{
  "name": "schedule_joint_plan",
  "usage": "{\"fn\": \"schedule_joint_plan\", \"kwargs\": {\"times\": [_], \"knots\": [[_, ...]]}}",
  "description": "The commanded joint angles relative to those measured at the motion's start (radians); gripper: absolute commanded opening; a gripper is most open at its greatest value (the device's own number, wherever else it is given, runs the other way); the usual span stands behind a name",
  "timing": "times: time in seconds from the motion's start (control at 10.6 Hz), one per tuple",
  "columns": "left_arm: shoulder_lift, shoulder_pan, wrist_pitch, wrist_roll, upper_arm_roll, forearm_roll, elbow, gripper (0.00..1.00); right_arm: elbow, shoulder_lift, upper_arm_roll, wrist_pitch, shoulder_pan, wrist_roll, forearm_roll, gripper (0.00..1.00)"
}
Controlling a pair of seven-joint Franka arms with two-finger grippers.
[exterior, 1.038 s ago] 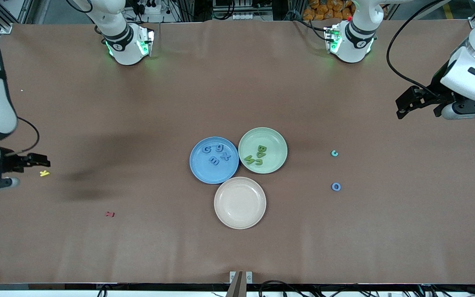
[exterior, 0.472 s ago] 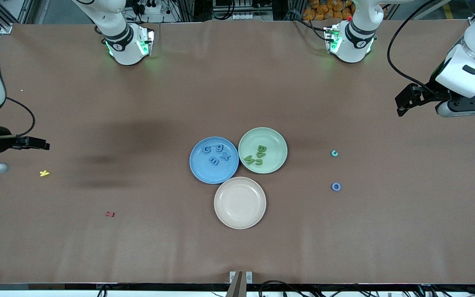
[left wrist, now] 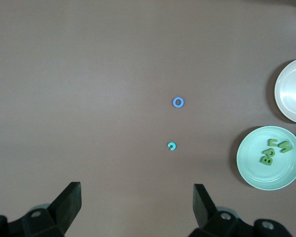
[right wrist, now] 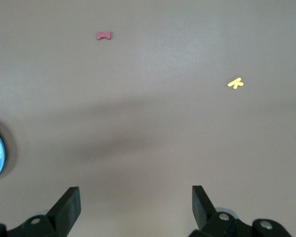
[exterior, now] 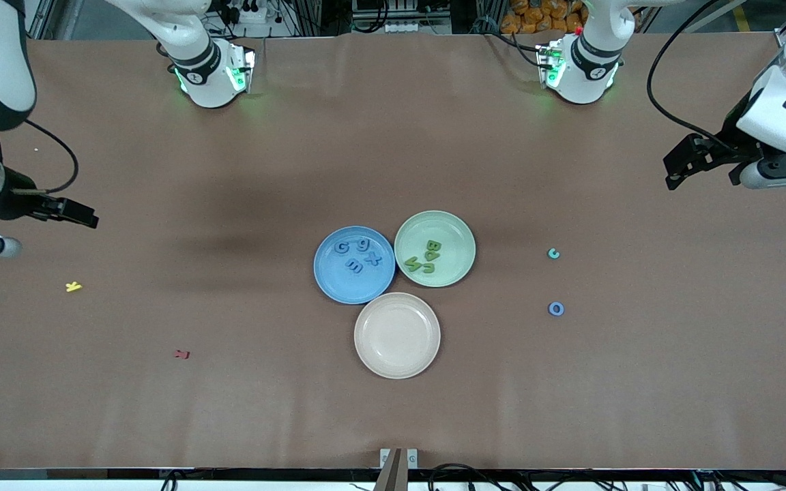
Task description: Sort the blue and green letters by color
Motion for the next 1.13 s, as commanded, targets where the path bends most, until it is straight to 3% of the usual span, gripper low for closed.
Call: {"fn": "schedule_joint_plan", "kwargs": {"times": [0.0, 1.04], "knots": [[-0.042, -0.01, -0.031, -0.005, -0.001, -0.019, -0.007, 1.0, 0.001, -0.069, -0.129, -0.001, 0.144, 0.002, 0.025, 1.0], [-0.033, -0.004, -0.032, 0.01, -0.009, -0.028, 0.014, 1.0, 0.185, -0.074, -0.067, -0.057, 0.146, -0.008, 0.025, 1.0]]}}
